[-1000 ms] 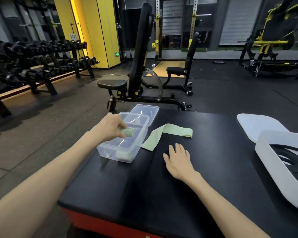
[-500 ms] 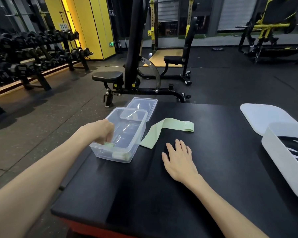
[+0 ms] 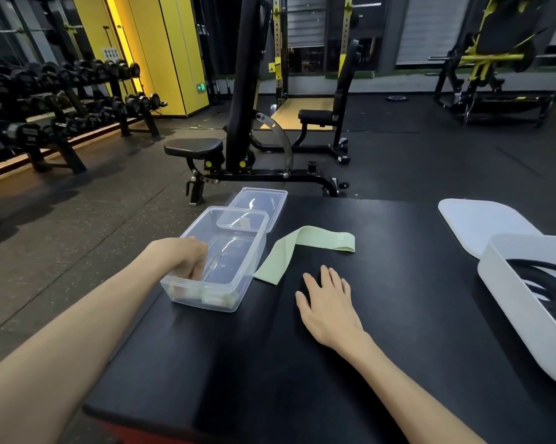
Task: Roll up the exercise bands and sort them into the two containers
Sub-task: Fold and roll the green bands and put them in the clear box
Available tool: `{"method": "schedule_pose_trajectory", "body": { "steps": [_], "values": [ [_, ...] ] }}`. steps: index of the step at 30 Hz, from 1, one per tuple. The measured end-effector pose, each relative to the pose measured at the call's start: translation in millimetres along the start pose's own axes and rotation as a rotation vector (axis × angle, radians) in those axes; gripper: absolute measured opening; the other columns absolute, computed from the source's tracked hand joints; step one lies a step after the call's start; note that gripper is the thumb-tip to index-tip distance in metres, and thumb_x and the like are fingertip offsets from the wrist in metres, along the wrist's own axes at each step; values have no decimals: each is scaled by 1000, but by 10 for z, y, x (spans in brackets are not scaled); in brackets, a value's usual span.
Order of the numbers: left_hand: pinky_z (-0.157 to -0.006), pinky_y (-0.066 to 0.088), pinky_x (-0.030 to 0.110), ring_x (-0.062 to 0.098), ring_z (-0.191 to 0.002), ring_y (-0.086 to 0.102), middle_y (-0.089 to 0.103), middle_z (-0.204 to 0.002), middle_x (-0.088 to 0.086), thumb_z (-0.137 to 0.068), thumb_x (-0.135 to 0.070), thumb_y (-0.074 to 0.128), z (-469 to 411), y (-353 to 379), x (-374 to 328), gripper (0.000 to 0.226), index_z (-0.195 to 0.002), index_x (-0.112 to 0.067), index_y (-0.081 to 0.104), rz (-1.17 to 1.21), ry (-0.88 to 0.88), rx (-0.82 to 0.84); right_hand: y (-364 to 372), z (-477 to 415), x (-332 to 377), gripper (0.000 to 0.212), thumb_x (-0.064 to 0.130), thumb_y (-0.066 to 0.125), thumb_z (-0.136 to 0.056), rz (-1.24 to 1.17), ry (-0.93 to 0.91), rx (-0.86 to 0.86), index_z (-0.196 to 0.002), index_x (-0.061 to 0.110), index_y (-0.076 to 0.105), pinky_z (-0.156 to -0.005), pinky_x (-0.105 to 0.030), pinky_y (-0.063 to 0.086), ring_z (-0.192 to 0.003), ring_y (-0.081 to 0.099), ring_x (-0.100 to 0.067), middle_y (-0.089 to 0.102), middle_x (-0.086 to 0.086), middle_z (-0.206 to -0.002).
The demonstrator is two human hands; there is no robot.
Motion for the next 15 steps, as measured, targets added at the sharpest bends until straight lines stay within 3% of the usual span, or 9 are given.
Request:
{"method": "schedule_pose_trajectory", "body": {
  "steps": [5, 11, 15],
  "values": [
    [-77, 50, 25, 24, -98, 64, 69, -101, -1, -74, 7, 53, -35, -54, 4, 43, -93, -24, 76, 29, -35, 93, -15, -2, -5, 50, 40, 24, -100, -6, -5, -17, -145, 18, 26, -116, -42, 5, -143, 4, -28, 14, -17, -154],
    [-83, 55, 32, 22, -93, 65, 64, -92, -2, -75, 4, 55, -118, 14, 43, 39, -89, -26, 74, 4, -57, 40, -2, -1, -6, 51, 40, 24, -100, -3, -7, -20, -145, 18, 26, -116, -42, 6, -143, 4, -29, 14, -17, -154],
    [-88, 53, 31, 22, -96, 66, 68, -98, 0, -77, 3, 59, -136, -23, 48, 28, -89, -21, 67, 8, -70, 89, 15, 4, -13, 50, 41, 24, -99, 5, -8, -33, -144, 18, 28, -116, -42, 7, -142, 6, -30, 15, -17, -154]
  ]
}}
Point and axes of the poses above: each hand's wrist, its own z-axis away from the middle knuckle, its own y-axis out of the palm, x = y × z, the point moved 2 cm from there along -z, towards the middle knuckle
